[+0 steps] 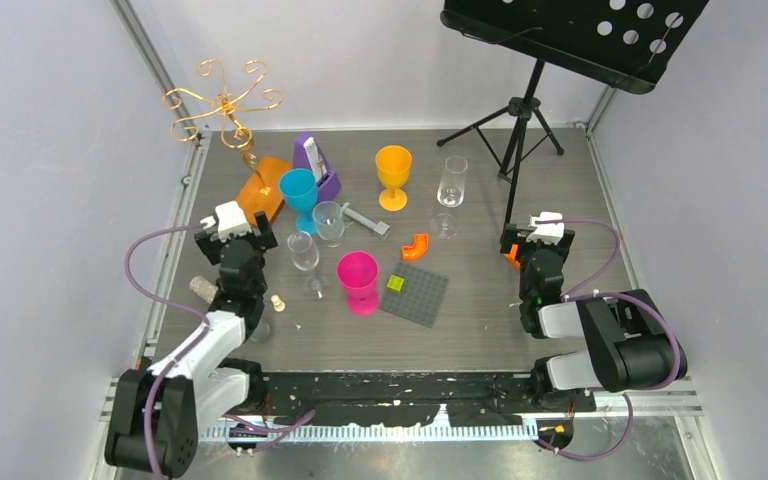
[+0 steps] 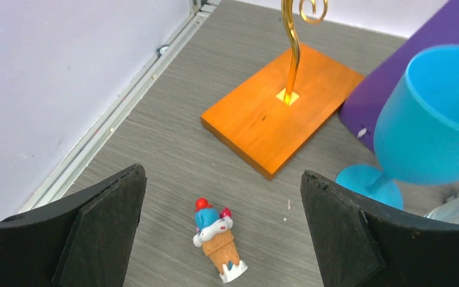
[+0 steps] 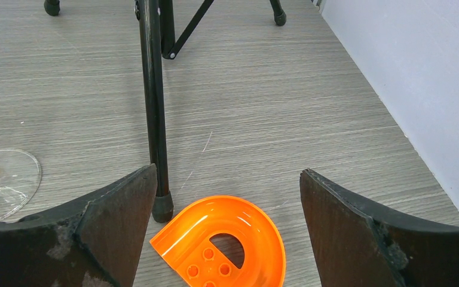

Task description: Place the wine glass upside down on the wine glass rack

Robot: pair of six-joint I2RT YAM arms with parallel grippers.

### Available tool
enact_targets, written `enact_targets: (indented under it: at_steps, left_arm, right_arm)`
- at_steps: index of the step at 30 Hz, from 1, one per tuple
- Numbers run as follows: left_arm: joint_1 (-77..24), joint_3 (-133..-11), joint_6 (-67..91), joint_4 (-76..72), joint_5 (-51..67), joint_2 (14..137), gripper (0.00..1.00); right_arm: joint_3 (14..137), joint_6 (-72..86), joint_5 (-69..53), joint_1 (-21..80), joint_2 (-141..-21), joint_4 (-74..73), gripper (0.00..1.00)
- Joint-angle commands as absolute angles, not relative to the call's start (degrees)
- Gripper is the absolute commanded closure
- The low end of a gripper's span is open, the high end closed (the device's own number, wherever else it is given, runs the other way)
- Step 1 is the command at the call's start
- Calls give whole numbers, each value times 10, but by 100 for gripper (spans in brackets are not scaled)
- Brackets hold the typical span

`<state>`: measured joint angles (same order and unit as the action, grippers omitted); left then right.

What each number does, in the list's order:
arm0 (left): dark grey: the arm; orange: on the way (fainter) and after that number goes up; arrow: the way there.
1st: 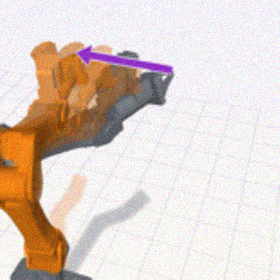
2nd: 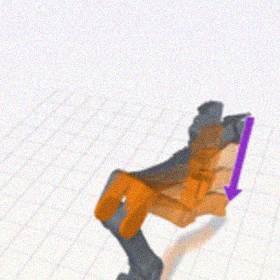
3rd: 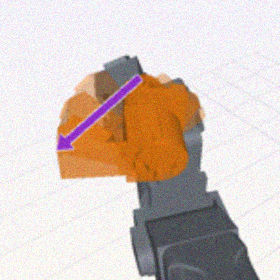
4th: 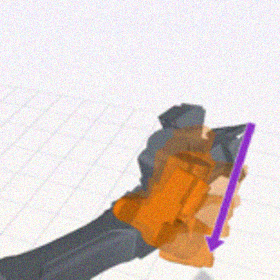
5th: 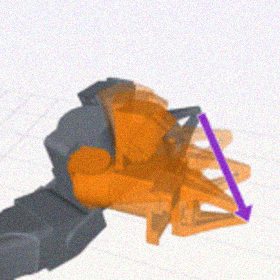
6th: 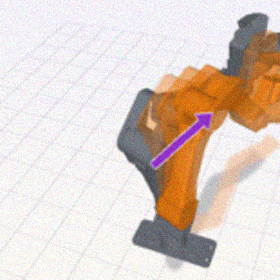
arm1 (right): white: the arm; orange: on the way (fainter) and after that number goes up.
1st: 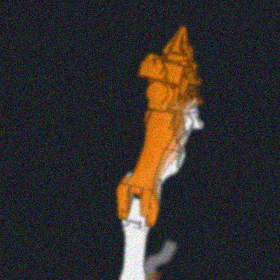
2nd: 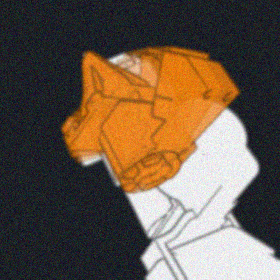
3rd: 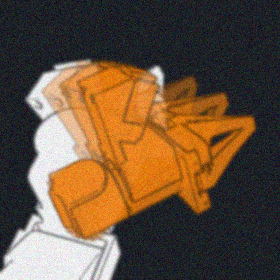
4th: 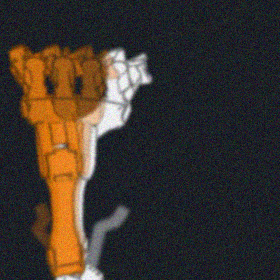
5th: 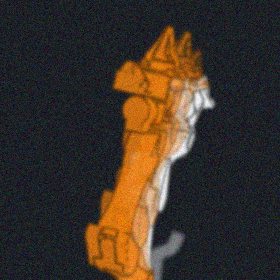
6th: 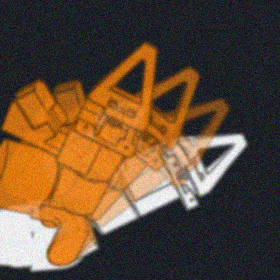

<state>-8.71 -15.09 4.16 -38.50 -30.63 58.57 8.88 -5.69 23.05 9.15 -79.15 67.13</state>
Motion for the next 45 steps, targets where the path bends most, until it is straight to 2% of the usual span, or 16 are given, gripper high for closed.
enact_targets:
  at_steps: [1, 10, 14, 18, 26, 30, 33, 36, 42, 45]
  left_arm:
    - [-116, -230, 120, -175, -395, 542, 1]
    - [-125, -339, 204, 64, -392, 427, 1]
    - [-125, -411, 243, 207, -336, 372, 1]
    - [-125, -430, 249, 231, -248, 319, 1]
    - [-125, -531, 272, 412, -193, 370, 1]
    - [-125, -593, 256, 460, -147, 415, 1]
    - [-125, -640, 243, 494, -112, 447, 1]
    - [-125, -687, 227, 537, -91, 479, 5]
    - [-125, -744, 209, 596, -53, 530, 9]
    - [-125, -741, 204, 590, -40, 547, 13]
  right_arm:
    - [104, -52, 241, 90, -791, 694, 5]
    - [104, -52, 241, 90, -792, 694, 5]
    - [105, -51, 241, 89, -791, 695, 5]
    - [104, -52, 241, 88, -791, 694, 5]
    - [82, -55, 293, 107, -744, 699, 5]
    - [123, -43, 331, 129, -619, 529, 5]
    - [196, 98, 376, 130, -557, 298, 5]
    - [244, 214, 402, 131, -515, 142, 5]
    - [305, 304, 411, 130, -516, -34, 5]
    - [324, 281, 373, 130, -529, -48, 5]
